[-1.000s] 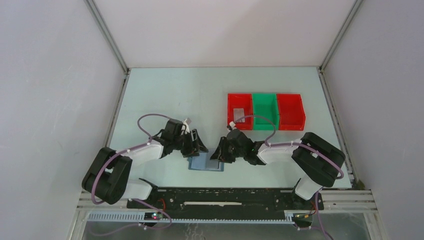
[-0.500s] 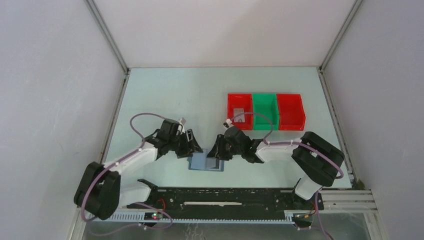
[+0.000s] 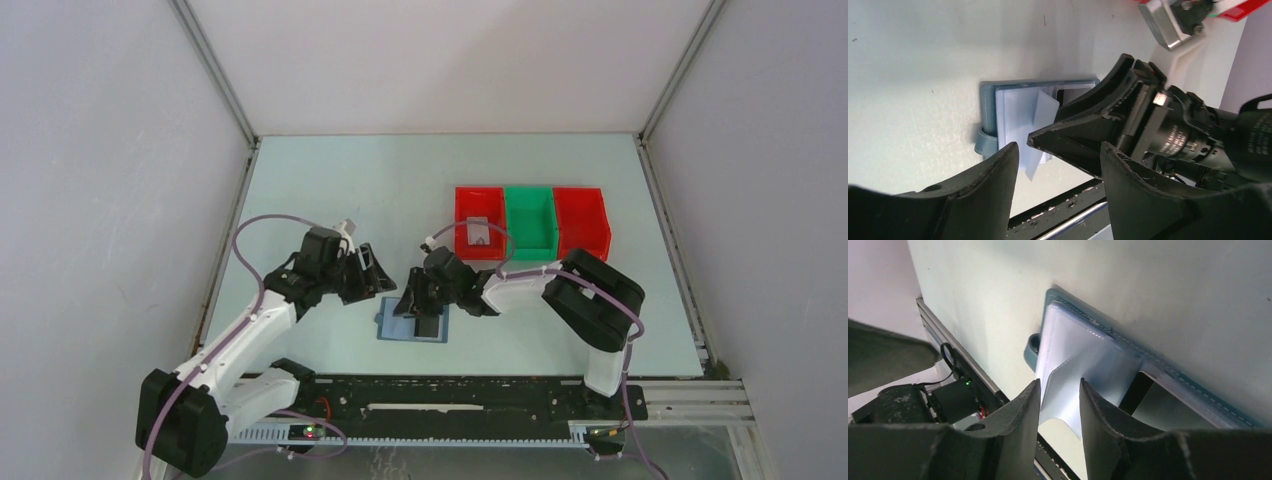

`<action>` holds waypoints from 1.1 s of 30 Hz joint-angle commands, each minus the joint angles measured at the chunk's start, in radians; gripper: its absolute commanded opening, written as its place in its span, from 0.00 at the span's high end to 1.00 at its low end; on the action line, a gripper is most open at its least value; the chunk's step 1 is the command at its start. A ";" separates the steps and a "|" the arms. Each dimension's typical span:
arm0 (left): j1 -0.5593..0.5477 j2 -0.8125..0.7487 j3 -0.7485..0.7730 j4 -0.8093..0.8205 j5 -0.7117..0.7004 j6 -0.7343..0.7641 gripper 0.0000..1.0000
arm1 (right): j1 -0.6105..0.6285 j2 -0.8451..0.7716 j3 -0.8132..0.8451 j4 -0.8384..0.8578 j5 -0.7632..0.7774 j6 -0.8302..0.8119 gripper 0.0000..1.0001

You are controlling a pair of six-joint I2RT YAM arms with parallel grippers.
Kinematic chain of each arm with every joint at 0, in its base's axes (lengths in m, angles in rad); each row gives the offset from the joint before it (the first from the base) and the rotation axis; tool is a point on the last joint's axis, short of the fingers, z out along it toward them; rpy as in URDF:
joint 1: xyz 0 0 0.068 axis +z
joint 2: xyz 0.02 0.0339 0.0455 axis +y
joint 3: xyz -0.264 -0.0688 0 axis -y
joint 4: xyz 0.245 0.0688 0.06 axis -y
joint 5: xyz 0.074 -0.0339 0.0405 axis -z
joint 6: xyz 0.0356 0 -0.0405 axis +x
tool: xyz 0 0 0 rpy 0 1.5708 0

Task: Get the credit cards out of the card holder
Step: Remove the credit card from the card holder.

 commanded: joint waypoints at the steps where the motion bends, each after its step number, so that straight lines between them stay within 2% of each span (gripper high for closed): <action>1: 0.007 -0.011 0.000 0.013 0.042 -0.007 0.34 | 0.010 0.034 0.030 0.002 -0.021 -0.002 0.57; 25: 0.005 0.010 -0.025 0.074 0.077 -0.020 0.34 | 0.008 -0.099 0.030 -0.036 0.014 -0.056 0.49; 33: 0.005 0.008 -0.025 0.083 0.089 -0.021 0.33 | 0.000 -0.098 0.029 -0.027 0.003 -0.045 0.50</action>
